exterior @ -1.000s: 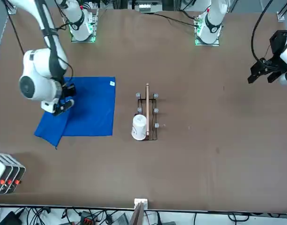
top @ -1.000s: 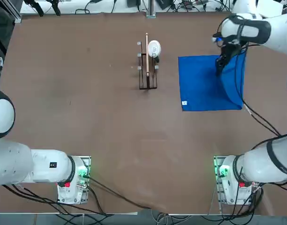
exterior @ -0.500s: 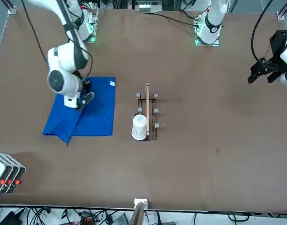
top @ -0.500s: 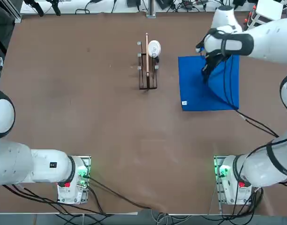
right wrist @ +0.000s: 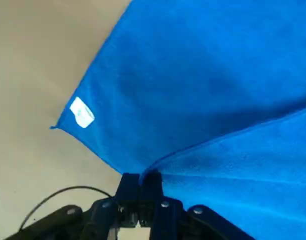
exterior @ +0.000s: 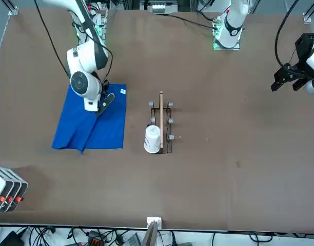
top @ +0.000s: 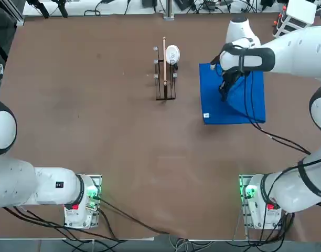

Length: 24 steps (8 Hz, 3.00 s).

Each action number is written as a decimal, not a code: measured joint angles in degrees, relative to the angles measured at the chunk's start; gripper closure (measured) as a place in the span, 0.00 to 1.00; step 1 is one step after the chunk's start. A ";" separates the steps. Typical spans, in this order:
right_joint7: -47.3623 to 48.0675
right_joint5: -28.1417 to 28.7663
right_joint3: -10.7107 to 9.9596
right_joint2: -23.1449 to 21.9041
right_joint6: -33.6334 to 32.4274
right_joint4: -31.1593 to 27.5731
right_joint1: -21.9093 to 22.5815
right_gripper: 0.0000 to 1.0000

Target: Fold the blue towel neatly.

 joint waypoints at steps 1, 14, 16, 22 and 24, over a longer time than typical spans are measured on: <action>0.93 0.00 -0.01 0.00 0.25 -0.16 1.51 0.98; 15.98 0.00 -0.06 2.42 6.31 -0.77 13.39 0.98; 16.82 0.00 -0.06 2.73 6.82 -0.77 14.08 0.98; 18.72 0.00 -0.06 4.48 8.58 -0.77 15.81 0.98; 19.97 0.00 -0.06 4.67 8.61 -0.77 16.80 0.98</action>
